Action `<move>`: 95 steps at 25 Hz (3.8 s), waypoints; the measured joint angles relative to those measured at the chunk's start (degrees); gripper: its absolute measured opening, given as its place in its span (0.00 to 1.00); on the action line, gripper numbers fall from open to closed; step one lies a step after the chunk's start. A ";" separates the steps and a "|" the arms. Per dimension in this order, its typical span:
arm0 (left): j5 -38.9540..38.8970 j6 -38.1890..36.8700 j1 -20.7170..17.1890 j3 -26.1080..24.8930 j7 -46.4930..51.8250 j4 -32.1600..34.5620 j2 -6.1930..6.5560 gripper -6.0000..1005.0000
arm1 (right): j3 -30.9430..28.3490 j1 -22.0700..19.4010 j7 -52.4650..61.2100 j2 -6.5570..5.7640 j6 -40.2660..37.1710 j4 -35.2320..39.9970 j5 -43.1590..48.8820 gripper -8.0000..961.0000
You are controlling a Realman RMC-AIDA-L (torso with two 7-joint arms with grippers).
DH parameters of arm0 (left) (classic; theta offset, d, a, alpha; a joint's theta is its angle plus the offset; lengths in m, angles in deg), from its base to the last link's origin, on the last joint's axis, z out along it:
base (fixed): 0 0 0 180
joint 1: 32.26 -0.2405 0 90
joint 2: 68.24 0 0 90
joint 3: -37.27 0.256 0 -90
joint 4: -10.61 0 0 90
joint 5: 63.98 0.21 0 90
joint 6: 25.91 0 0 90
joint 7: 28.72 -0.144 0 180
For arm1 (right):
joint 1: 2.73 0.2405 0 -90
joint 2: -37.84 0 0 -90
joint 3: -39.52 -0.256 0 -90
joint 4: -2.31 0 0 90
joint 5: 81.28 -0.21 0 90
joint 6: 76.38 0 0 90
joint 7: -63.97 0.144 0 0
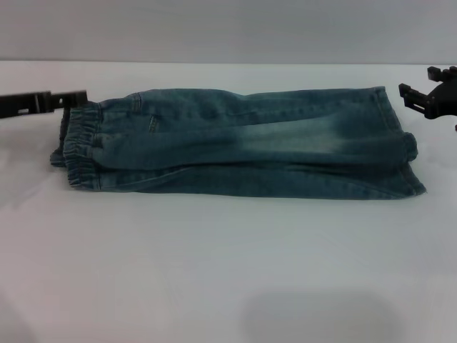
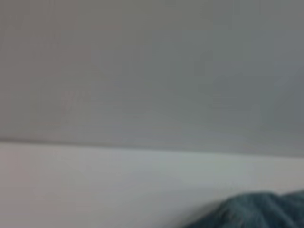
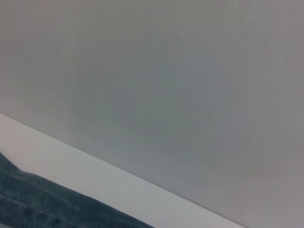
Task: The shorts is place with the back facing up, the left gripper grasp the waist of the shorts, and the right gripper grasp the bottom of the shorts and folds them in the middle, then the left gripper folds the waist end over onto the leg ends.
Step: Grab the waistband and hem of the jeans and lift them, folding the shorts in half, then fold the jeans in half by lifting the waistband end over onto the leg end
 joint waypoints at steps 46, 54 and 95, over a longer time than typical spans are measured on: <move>6.76 -0.70 -1.68 1.52 0.13 -4.29 -0.05 0.83 | 1.59 0.36 0.00 -0.15 -1.54 0.26 0.04 0.64; 6.76 -0.84 -1.48 2.30 -0.20 -4.44 -0.27 0.83 | 1.54 0.34 0.00 -0.27 -1.54 0.51 0.04 0.64; 4.74 -7.30 -1.22 1.69 -3.40 -3.43 -0.26 0.07 | 1.53 -0.14 0.00 -0.11 -1.54 0.55 -0.06 0.64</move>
